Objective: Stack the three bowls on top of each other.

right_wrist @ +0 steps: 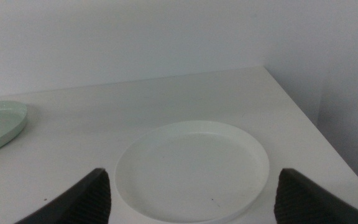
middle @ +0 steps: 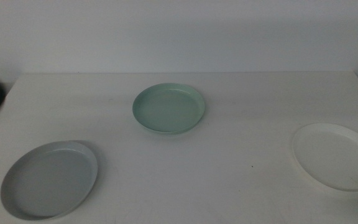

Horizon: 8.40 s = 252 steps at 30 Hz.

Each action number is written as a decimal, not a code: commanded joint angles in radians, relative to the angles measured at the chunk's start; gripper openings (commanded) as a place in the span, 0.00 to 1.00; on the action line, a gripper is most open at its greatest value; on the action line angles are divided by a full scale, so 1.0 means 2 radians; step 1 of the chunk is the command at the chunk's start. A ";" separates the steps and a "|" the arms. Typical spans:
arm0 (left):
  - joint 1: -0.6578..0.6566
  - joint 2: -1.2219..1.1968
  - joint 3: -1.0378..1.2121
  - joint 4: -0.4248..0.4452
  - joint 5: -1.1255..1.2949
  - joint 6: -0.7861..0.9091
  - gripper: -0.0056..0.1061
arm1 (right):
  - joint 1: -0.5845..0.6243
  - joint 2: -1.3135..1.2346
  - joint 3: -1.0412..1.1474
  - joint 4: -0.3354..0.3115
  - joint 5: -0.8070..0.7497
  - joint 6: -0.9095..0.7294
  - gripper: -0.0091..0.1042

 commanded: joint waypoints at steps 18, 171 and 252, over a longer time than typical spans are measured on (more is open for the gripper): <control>-0.004 0.195 -0.104 -0.017 0.094 -0.009 0.86 | -0.003 -0.014 -0.004 -0.003 -0.039 -0.003 0.92; -0.123 0.873 -0.660 -0.070 0.059 -0.068 0.44 | -0.003 -0.014 -0.004 -0.003 -0.039 -0.003 0.92; -0.253 0.369 -0.183 -0.156 -0.097 0.030 0.86 | -0.003 -0.014 -0.004 -0.003 -0.039 -0.003 0.92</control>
